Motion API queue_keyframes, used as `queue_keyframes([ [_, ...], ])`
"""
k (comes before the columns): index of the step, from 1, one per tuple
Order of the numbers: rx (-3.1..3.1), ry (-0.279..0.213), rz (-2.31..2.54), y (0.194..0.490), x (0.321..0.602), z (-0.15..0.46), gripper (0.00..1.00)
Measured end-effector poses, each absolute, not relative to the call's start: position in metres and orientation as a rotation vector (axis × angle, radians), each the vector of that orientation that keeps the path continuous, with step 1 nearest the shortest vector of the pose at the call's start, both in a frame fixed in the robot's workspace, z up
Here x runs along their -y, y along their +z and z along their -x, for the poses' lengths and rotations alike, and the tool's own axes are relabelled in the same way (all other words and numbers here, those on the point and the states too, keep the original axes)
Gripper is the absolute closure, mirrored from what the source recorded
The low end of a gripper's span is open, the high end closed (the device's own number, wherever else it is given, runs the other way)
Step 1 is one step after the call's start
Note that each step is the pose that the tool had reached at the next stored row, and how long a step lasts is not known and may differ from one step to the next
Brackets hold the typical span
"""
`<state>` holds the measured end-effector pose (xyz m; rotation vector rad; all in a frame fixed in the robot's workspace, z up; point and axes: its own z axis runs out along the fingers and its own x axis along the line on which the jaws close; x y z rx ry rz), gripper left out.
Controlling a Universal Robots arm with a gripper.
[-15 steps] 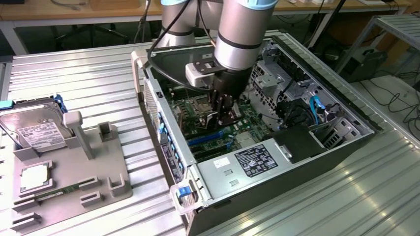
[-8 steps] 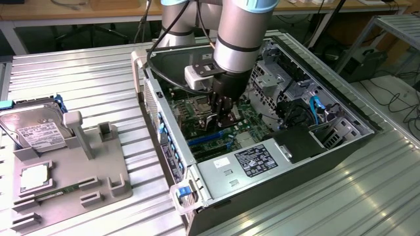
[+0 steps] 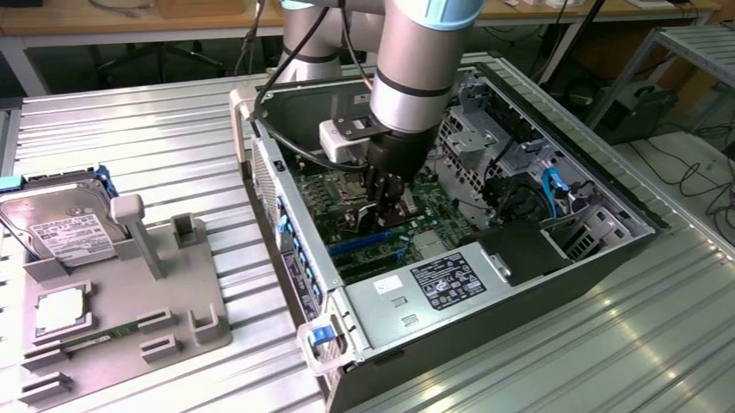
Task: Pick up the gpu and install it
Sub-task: 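Insert the gpu into the slot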
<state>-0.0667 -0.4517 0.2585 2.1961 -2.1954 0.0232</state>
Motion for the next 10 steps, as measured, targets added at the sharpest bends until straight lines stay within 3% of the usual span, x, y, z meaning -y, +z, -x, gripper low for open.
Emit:
queue_keyframes([
  [10, 2.196, 0.023, -2.196, 0.249, 0.4517, 0.0729, 0.72],
])
